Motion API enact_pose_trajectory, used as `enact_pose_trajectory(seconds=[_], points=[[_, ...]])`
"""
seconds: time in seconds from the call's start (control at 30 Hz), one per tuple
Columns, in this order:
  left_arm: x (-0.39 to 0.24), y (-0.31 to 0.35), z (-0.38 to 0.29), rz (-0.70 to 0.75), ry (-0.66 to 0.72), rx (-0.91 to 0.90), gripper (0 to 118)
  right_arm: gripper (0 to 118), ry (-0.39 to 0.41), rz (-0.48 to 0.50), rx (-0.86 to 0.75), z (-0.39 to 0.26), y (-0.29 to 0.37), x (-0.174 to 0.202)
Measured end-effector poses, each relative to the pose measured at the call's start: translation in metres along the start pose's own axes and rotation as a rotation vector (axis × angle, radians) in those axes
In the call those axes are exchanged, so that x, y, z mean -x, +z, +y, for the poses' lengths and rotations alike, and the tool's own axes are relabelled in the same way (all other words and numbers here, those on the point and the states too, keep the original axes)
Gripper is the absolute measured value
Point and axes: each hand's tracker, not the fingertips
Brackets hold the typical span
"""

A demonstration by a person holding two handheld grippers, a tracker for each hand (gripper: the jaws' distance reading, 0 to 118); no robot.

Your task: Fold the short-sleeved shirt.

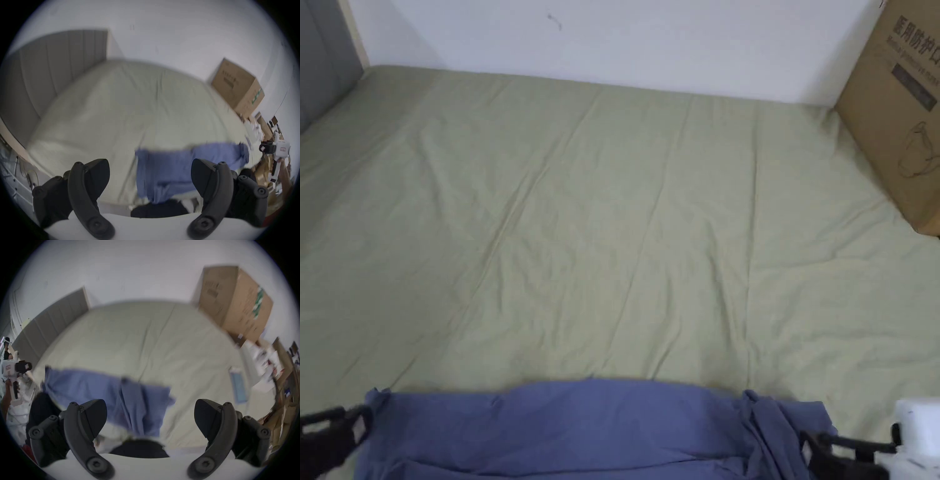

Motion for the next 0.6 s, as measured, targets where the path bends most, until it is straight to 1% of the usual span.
enact_pose_trajectory(seconds=[0.1,0.13,0.17,0.2,0.23,0.27,0.3,0.33,0.37,0.4,0.43,0.47,0.53,0.6], points=[[-0.024,0.049,0.034,-0.012,-0.066,-0.222,105,110,-0.049,-0.033,-0.331,0.030,0.055,0.016],[-0.034,0.064,0.042,-0.001,-0.091,-0.292,99,110,-0.063,-0.052,-0.449,0.037,0.074,0.024],[-0.042,0.075,0.049,-0.015,-0.107,-0.341,87,109,-0.048,-0.064,-0.517,0.040,0.086,0.033],[-0.051,0.087,0.055,-0.038,-0.130,-0.383,67,109,-0.037,-0.072,-0.587,0.044,0.100,0.043],[-0.059,0.096,0.057,-0.054,-0.142,-0.431,34,106,-0.011,-0.054,-0.601,0.048,0.110,0.051],[-0.066,0.103,0.057,-0.063,-0.153,-0.470,11,94,0.010,-0.055,-0.624,0.049,0.117,0.058],[-0.072,0.108,0.057,-0.061,-0.180,-0.489,3,69,0.028,-0.078,-0.646,0.047,0.123,0.067],[-0.077,0.112,0.056,-0.056,-0.201,-0.501,2,19,0.043,-0.090,-0.667,0.044,0.127,0.074],[-0.081,0.117,0.053,-0.047,-0.212,-0.530,0,0,0.056,-0.104,-0.685,0.040,0.130,0.078],[-0.084,0.122,0.051,-0.063,-0.223,-0.548,0,0,0.054,-0.143,-0.706,0.036,0.131,0.082],[-0.083,0.123,0.049,-0.075,-0.228,-0.539,0,0,0.022,-0.174,-0.710,0.028,0.133,0.081],[-0.084,0.124,0.048,-0.067,-0.221,-0.539,0,0,0.033,-0.073,-0.710,0.026,0.131,0.080],[-0.084,0.124,0.046,-0.060,-0.215,-0.537,0,0,0.034,-0.145,-0.677,0.019,0.126,0.083],[-0.080,0.125,0.045,-0.065,-0.212,-0.535,0,0,0.020,-0.117,-0.668,0.016,0.129,0.079]])
